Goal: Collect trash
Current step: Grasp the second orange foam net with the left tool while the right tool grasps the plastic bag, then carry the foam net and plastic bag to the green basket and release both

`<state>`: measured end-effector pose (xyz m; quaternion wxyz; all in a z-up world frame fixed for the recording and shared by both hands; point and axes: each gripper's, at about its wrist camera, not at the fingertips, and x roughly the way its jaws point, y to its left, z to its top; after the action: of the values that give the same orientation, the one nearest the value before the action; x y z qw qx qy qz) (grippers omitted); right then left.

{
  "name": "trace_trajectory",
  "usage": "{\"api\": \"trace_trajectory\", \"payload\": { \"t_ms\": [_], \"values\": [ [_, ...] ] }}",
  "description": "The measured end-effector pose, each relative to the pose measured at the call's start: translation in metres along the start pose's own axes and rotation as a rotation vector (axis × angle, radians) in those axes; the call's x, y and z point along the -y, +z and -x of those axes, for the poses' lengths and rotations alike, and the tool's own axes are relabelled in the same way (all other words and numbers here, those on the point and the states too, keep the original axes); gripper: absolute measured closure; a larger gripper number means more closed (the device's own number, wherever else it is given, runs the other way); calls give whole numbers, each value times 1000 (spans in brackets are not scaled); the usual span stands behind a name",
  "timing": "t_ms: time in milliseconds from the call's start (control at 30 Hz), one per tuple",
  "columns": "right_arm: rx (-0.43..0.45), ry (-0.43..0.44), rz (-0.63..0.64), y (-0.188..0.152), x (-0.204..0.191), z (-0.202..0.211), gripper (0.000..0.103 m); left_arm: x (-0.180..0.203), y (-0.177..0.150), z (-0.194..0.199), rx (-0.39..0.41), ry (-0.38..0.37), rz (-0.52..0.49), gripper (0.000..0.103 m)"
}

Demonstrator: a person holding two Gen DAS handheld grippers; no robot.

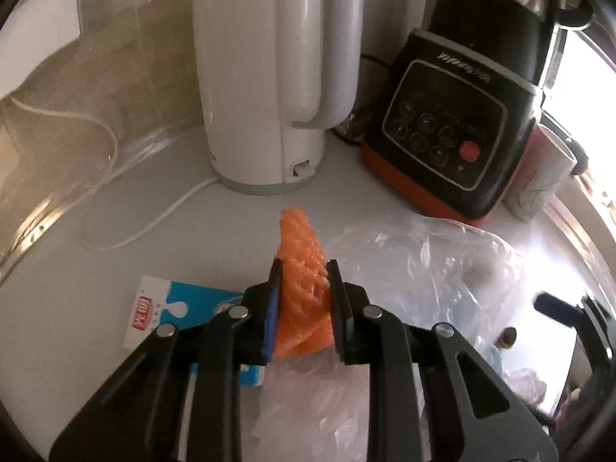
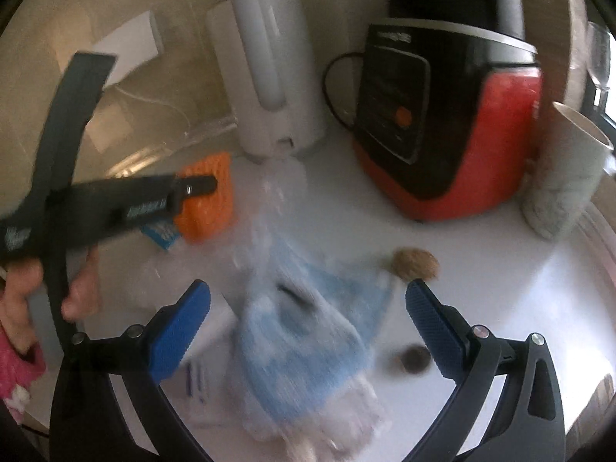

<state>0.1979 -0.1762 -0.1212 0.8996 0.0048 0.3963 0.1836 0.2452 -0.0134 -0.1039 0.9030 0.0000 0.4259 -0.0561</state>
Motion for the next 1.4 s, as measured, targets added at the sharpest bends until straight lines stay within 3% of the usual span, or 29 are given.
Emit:
{"api": "trace_trajectory", "payload": {
  "t_ms": [133,200,267,300,367,400,633,800,933,1100,1233,1400],
  "values": [
    [15,34,15,18,-9,-14,2,-6,2,26,42,-9,10,81],
    [3,53,24,27,-15,-26,10,-11,1,41,62,-10,15,81],
    [-27,81,18,31,-19,-36,46,-16,-3,57,83,-1,13,81],
    [-49,104,10,33,-21,-42,57,-19,-5,65,90,5,8,81],
    [-66,142,-1,34,-26,-45,91,-24,-9,77,102,15,5,81],
    [-63,150,-1,33,-29,-43,94,-27,-13,84,111,22,2,81],
    [31,120,35,29,-62,9,97,-37,-40,135,142,13,-18,80],
    [88,68,51,9,-90,71,97,-35,-76,184,162,-52,-42,80],
    [104,30,52,-30,-119,124,97,-29,-117,217,150,-122,-76,80],
    [71,-29,34,-102,-154,175,97,-18,-193,245,85,-209,-150,79],
    [14,-56,-23,-165,-177,196,97,-17,-262,249,-21,-292,-209,79],
    [-79,-84,-84,-243,-210,200,96,-19,-331,241,-125,-341,-280,79]
  ]
}}
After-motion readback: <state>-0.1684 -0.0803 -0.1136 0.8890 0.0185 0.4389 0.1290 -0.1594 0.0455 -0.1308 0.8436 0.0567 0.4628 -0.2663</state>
